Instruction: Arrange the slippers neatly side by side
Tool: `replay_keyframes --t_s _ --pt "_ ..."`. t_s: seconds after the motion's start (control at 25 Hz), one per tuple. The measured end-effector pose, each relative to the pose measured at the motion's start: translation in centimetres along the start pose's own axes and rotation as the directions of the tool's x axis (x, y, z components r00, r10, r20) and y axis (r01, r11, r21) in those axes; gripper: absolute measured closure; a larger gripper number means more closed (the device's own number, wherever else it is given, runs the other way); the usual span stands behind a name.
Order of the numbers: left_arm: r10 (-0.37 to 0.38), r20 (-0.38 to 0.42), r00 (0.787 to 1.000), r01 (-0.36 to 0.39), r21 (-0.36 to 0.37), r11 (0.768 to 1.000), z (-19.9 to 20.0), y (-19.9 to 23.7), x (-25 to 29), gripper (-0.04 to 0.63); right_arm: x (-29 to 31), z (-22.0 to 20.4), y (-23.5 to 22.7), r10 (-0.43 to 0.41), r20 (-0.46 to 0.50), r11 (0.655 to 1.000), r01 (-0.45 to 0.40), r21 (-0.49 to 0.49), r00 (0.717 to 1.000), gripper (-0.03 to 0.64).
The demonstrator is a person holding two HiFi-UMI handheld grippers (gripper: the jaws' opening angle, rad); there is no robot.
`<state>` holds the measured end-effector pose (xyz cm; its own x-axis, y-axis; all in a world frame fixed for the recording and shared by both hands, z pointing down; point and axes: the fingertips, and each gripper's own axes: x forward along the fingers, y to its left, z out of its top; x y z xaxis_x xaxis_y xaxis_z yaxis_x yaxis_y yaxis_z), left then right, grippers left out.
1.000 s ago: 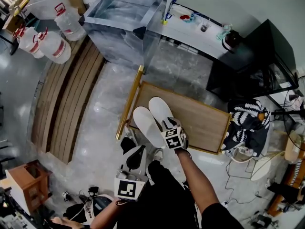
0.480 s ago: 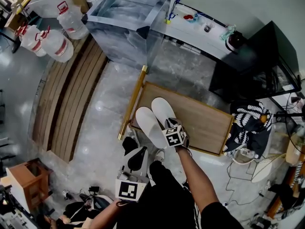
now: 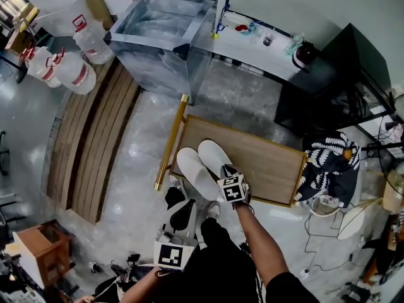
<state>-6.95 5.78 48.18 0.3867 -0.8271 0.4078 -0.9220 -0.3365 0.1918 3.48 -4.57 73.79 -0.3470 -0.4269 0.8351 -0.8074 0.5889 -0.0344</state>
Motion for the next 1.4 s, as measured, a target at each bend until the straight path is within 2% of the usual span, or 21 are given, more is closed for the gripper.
replay_keyframes --t_s 0.32,0.56,0.72,0.96,1.24,1.4 --pt "-0.075 -0.002 0.997 0.075 0.031 0.997 0.7 -3.4 0.9 0.578 -3.3 -2.8 -2.2 -0.033 0.022 0.991 0.03 0.13 0.999 0.591" --pt "-0.137 -0.009 0.991 0.137 0.072 0.988 1.3 -5.9 1.3 0.577 -5.5 -5.6 -4.7 -0.085 0.029 0.964 0.074 0.254 0.996 0.591" --pt "-0.167 -0.018 0.986 0.168 0.089 0.982 1.4 -7.3 1.7 0.577 -6.9 -7.4 -6.8 -0.112 0.035 0.927 0.092 0.364 0.993 0.592" --pt "-0.212 -0.032 0.977 0.215 0.12 0.969 1.5 -9.3 2.3 0.578 -8.7 -9.9 -10.3 -0.162 0.042 0.846 0.117 0.519 0.986 0.592" --pt "-0.253 -0.047 0.966 0.257 0.14 0.956 1.4 -10.9 3.5 0.578 -10.2 -12.0 -14.2 -0.233 0.037 0.793 0.168 0.586 0.972 0.592" --pt "-0.274 -0.056 0.96 0.279 0.148 0.949 1.8 -11.7 4.3 0.577 -10.8 -13.4 -16.1 -0.269 0.017 0.748 0.198 0.633 0.963 0.592"
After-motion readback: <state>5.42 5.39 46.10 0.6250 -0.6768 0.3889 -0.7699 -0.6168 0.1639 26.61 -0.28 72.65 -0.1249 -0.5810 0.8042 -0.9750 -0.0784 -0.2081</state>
